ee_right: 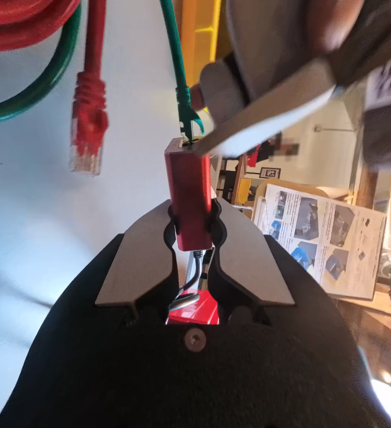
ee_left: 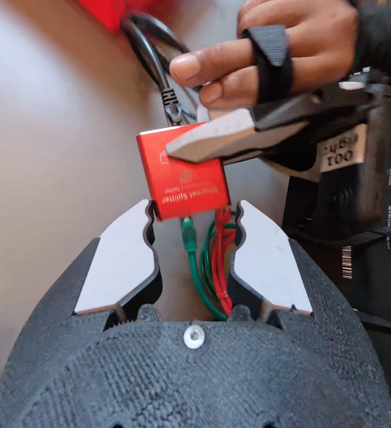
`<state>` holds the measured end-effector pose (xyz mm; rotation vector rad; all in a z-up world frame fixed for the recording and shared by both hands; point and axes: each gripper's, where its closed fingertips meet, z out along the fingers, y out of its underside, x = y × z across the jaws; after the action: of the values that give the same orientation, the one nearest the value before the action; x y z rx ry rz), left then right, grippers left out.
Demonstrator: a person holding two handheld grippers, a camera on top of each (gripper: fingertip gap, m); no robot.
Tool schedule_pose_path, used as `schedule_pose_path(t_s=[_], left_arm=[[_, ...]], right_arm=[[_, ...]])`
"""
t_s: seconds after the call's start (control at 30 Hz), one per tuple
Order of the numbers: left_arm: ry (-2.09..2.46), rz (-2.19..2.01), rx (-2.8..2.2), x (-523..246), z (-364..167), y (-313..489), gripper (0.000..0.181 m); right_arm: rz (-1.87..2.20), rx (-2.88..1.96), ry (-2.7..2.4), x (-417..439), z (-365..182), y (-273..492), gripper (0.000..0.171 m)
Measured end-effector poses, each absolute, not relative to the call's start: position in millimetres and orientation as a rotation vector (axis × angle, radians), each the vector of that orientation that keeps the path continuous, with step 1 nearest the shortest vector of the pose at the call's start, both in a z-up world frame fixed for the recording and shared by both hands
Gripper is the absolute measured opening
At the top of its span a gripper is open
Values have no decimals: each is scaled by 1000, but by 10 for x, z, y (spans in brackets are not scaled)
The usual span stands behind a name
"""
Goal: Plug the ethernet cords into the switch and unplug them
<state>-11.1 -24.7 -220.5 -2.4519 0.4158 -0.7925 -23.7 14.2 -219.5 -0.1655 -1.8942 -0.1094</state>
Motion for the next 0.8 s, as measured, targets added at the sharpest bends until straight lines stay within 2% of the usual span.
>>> schedule_pose_path(t_s=[0.1,0.2,0.4,0.53,0.8], left_arm=[[413,-564,-2328,-313,-1893,-324,62],[536,-358,-2295,-231,-1787,-500,48],[757,42,-2308,-4,-2087,-474,35],[772,146,-2328,-2,-2142,-408,29],[731,316,-2397,-152,-2615,-152,18]], right_arm=[[-50,-255,-1842,-202,-2097,336,27],[-8,-317,-1794,-178,-2017,430,27],[-35,-380,-1761,-265,-2065,478,28],[-50,-411,-1755,-292,-2090,494,28],[-31,-431,-1725,-288,-2073,524,28]])
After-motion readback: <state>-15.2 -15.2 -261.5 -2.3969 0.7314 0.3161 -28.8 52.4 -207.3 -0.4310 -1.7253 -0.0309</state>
